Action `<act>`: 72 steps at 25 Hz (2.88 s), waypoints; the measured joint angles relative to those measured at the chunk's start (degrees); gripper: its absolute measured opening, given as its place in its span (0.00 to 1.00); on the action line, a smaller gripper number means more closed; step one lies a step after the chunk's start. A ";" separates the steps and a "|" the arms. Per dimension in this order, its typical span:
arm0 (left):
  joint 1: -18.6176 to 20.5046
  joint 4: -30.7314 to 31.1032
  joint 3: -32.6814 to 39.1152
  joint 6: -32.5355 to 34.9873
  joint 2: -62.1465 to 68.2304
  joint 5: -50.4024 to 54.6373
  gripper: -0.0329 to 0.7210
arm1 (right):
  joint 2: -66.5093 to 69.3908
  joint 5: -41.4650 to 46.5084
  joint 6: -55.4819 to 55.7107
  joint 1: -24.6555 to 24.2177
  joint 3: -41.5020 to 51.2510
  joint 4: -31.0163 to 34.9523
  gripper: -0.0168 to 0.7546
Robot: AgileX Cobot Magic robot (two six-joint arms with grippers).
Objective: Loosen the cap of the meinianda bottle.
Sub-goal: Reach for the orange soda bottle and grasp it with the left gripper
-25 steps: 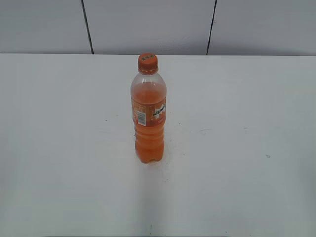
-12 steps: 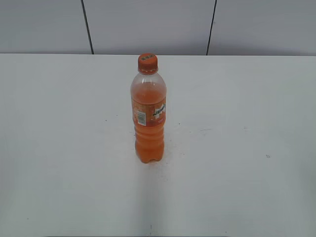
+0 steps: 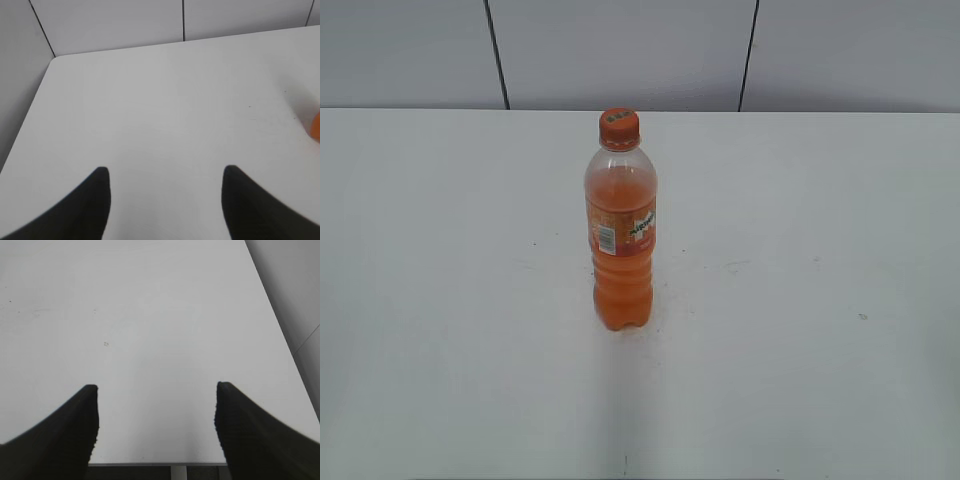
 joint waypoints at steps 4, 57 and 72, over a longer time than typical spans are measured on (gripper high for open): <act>0.00 0.29 -0.06 0.00 0.00 -0.27 0.62 | 0.00 0.00 0.00 0.00 0.00 0.00 0.73; 0.00 13.60 5.68 -8.47 65.85 -76.78 0.54 | 0.00 0.00 0.04 0.00 0.00 0.00 0.73; 12.27 84.69 -6.36 -50.64 92.48 -122.08 0.54 | 0.00 0.00 0.00 0.00 0.00 0.00 0.73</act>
